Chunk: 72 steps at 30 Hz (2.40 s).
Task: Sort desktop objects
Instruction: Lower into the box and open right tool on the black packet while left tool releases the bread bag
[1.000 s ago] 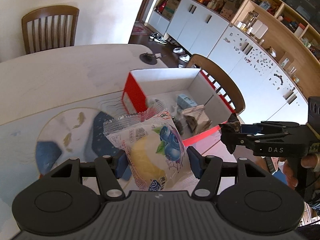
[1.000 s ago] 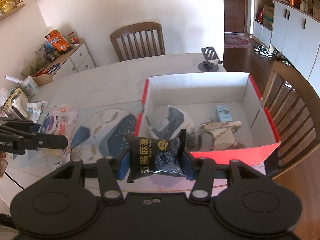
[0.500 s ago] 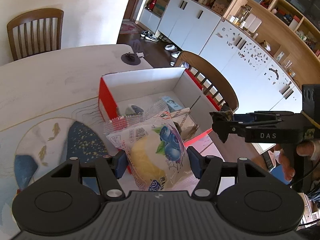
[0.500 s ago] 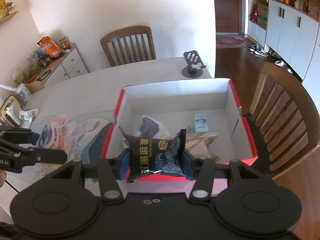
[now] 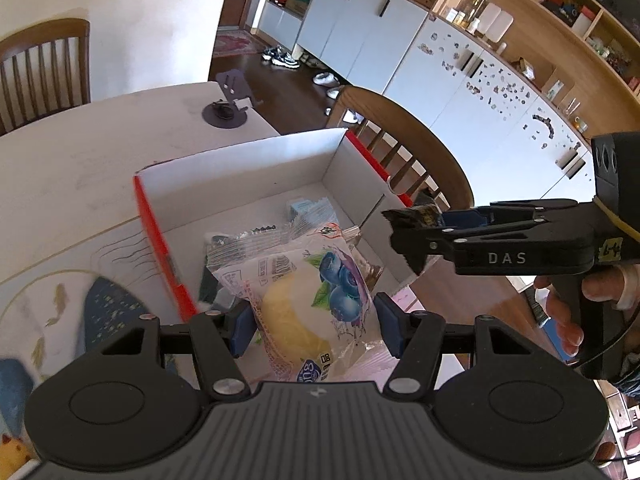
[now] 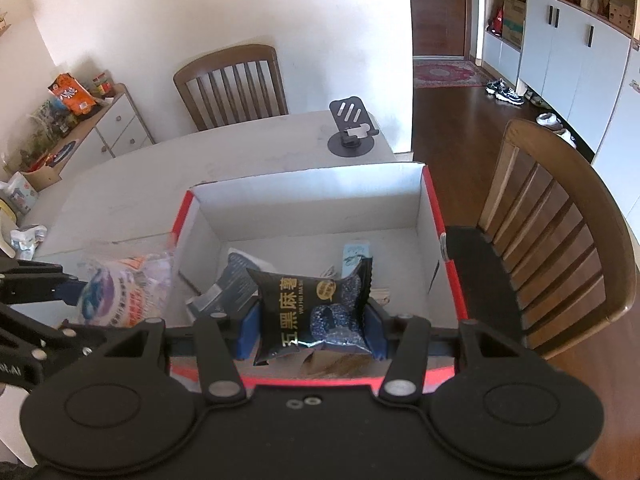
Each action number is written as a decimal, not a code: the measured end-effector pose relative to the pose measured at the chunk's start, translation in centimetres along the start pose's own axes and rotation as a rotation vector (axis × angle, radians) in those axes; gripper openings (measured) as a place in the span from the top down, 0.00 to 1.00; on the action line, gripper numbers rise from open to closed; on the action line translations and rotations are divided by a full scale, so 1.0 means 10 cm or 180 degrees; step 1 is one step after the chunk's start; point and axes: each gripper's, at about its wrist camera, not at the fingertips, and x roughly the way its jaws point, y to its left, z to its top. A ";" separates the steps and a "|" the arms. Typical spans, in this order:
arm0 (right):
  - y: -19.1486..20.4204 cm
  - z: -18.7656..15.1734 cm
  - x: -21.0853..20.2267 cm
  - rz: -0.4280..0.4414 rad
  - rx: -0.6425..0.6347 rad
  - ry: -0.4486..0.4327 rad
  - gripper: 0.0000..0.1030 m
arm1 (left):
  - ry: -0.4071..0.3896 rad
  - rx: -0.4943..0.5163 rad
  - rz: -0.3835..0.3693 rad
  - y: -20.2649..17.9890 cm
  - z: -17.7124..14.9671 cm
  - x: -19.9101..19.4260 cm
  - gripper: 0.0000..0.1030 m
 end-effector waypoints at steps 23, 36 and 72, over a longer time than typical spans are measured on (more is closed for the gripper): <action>-0.30 0.43 0.95 -0.0094 0.0017 0.0292 0.50 | 0.0352 0.0095 0.0050 0.08 0.23 0.89 0.41; -0.38 0.51 1.45 -0.0140 0.0089 0.0461 0.49 | 0.0550 0.0157 0.0053 0.08 0.26 1.19 0.41; -0.28 0.61 1.52 -0.0067 -0.0087 0.0497 0.36 | 0.0518 -0.0021 -0.0093 0.16 0.23 1.12 0.39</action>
